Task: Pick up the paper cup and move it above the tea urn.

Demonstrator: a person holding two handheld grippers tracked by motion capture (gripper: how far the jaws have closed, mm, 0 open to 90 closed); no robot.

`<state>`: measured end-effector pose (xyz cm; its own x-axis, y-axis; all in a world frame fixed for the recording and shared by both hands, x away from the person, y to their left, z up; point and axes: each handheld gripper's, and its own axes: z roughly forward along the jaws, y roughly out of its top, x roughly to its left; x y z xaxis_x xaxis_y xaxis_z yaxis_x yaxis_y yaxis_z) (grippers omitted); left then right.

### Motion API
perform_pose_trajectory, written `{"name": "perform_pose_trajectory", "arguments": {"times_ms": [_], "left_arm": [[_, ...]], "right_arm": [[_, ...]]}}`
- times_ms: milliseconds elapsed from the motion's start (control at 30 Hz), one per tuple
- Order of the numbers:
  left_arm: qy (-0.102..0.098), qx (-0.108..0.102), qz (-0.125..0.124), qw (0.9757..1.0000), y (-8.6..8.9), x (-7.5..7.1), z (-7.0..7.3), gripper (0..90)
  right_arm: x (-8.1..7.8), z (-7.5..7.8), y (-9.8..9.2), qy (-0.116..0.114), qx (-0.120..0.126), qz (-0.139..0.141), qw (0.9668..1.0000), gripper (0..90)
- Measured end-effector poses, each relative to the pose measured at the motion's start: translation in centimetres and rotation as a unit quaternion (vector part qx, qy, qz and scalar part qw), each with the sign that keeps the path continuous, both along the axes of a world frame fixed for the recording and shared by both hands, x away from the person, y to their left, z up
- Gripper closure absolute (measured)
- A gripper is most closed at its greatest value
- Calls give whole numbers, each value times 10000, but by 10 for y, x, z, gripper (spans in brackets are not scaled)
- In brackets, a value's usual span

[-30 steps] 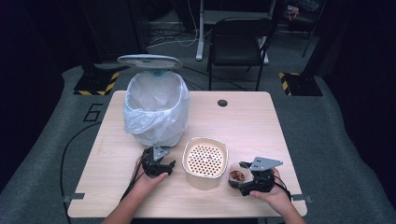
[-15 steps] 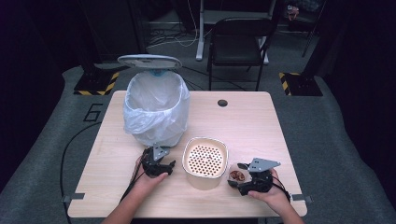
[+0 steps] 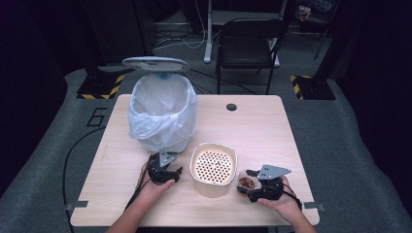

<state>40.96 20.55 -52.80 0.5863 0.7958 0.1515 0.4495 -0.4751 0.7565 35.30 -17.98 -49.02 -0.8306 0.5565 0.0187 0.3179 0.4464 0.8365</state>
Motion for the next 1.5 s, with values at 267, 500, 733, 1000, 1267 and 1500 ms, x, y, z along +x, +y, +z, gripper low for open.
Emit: {"name": "perform_pose_trajectory", "arguments": {"times_ms": [267, 500, 733, 1000, 1267, 1500], "left_arm": [[1, 0, 2, 10000, 0, 0, 0, 166], [0, 1, 0, 10000, 0, 0, 0, 166], [0, 2, 0, 10000, 0, 0, 0, 166], [1, 1, 1, 10000, 0, 0, 0, 166], [0, 2, 0, 10000, 0, 0, 0, 166], [0, 1, -1, 10000, 0, 0, 0, 166]], "right_arm": [[0, 0, -1, -11, 2, 42, 10000, 334], [0, 1, -1, -44, -26, 81, 10000, 351], [2, 3, -1, -32, -73, 111, 9999, 365], [2, 7, -2, -8, -32, 128, 9999, 379], [6, 13, -6, -7, -17, 92, 10000, 388], [12, 25, -12, -107, -42, 45, 9999, 389]]}}
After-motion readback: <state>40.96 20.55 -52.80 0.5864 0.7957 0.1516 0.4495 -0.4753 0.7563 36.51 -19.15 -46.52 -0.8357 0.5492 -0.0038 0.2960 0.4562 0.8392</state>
